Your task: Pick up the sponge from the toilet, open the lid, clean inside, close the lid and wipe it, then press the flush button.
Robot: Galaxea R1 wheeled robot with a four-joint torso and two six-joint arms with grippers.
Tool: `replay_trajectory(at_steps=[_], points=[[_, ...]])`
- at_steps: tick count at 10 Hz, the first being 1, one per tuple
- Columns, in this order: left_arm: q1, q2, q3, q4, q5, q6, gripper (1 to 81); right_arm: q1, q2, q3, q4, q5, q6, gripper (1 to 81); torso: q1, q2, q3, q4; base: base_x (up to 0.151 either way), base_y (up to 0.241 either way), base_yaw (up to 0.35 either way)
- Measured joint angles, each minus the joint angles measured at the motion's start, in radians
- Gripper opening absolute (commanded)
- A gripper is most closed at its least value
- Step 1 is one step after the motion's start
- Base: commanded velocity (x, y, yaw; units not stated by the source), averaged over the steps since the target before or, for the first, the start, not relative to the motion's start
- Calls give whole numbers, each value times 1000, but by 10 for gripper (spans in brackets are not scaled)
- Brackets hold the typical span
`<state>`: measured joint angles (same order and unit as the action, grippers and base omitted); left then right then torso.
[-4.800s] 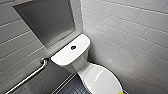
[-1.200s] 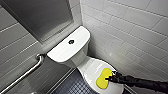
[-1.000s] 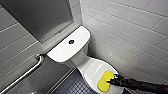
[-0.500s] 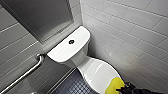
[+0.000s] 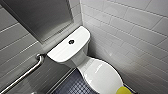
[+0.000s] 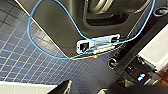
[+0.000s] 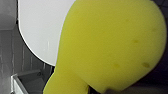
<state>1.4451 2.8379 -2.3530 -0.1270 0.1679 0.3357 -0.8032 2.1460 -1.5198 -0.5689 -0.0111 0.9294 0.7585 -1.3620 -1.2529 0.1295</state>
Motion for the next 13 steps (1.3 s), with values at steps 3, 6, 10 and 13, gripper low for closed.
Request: replay_trajectory(at_steps=[3, 6, 10, 13], points=[[-2, 3, 0, 10, -3, 0, 811, 0, -58, 137, 0, -41, 0, 10, 0, 0, 0, 0, 0, 0, 0], [-2, 5, 0, 12, -17, 0, 811, 89, -72, 222, 0, -138, 5, 10, 0, 0, 0, 0, 0, 0, 0], [-2, 8, -1, 12, -33, 0, 811, 369, 50, 232, -4, -334, 51, 10, 0, 0, 0, 0, 0, 0, 0], [-2, 15, -2, 12, -37, 0, 811, 466, 247, 189, -4, -450, 84, 10, 0, 0, 0, 0, 0, 0, 0]])
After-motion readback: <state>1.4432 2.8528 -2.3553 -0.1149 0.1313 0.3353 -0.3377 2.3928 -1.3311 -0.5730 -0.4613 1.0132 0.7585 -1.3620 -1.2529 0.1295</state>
